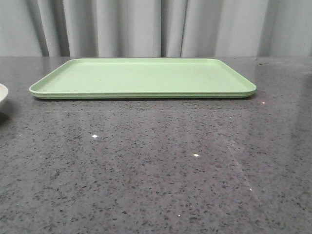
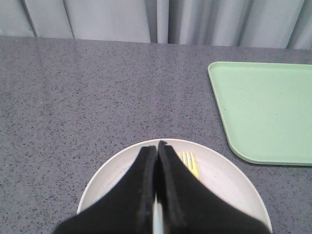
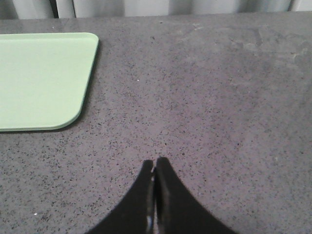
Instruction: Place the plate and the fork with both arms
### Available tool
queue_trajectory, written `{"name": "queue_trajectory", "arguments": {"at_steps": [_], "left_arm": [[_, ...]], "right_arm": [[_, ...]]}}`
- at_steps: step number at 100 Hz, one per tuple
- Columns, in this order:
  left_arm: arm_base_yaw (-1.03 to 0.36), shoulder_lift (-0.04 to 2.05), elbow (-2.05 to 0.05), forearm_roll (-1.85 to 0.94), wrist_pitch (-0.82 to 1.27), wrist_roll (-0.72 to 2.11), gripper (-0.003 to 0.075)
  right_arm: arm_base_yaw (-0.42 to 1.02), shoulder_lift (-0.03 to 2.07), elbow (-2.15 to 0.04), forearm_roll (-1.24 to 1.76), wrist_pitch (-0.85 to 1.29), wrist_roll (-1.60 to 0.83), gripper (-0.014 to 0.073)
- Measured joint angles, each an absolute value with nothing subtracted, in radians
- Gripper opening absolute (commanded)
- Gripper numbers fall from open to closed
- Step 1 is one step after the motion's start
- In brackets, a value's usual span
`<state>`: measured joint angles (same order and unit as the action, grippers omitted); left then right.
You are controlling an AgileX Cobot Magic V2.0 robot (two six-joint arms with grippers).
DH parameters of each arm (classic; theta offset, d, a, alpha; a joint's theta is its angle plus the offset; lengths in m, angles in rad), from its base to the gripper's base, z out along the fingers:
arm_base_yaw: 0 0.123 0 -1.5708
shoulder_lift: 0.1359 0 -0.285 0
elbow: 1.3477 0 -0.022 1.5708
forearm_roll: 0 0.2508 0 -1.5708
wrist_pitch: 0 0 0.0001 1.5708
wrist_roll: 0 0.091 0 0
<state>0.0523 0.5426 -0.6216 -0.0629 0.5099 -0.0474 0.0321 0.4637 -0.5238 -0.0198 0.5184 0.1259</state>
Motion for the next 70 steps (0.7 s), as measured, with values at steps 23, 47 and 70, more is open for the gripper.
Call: {"name": "queue_trajectory", "arguments": {"at_steps": [23, 47, 70], "left_arm": [[0.052, 0.625, -0.647, -0.063, 0.514, -0.047, 0.0049], [0.052, 0.634, -0.647, -0.063, 0.515, -0.047, 0.0303], [0.052, 0.634, -0.647, -0.063, 0.517, -0.047, 0.0467]], "right_arm": [[0.032, 0.569, -0.608, -0.02, 0.6, 0.126, -0.0047], [0.032, 0.593, -0.627, -0.02, 0.617, 0.126, 0.0298], [0.032, 0.593, -0.627, -0.02, 0.618, 0.126, 0.049]]}}
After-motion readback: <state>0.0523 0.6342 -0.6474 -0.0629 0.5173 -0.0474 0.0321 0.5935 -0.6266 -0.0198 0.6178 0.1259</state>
